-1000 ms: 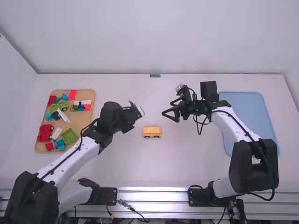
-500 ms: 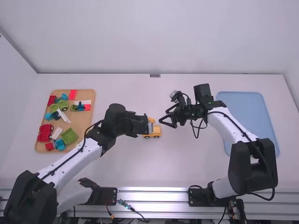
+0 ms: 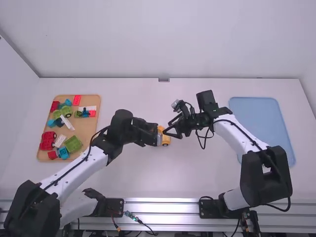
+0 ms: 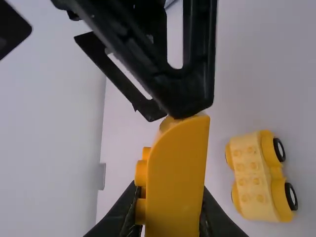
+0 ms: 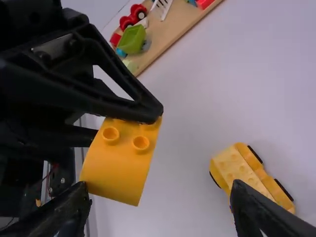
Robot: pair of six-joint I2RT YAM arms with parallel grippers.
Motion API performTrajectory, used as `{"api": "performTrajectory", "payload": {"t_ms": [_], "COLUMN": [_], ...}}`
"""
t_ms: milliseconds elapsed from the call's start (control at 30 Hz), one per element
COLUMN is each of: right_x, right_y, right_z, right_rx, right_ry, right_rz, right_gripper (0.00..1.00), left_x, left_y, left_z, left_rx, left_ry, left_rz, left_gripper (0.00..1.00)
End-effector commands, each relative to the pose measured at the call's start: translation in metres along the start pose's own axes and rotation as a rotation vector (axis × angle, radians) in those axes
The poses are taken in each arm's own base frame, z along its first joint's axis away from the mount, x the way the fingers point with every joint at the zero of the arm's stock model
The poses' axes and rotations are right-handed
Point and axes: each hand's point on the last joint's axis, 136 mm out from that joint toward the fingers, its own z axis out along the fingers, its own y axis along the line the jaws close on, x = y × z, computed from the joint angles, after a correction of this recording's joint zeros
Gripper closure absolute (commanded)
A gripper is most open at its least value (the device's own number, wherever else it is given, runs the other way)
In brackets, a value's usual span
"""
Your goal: Assemble lego blocks to make yellow taxi
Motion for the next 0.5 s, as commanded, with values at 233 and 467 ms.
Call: {"api": "performTrajectory", "payload": {"t_ms": [233, 467], "right_x": [-0.013, -0.014], "right_y": [0.010, 0.008], "right_z": [-0.002, -0.003], "right_rx": [-0.009, -0.004], "right_ry": [-0.016, -0.018], "right_rz": [-0.027, -0.012], "right_gripper": [0.36, 0.45], "left_x": [-0.015, -0.015], "left_y": [-0.004, 0.006], "left_z": [0.015, 0.027], "left_rx": [-0.009, -0.061], "left_ry": [0.008, -0.002], "left_rz": [0.058, 0.017], "left_gripper": [0.98, 0.98]}}
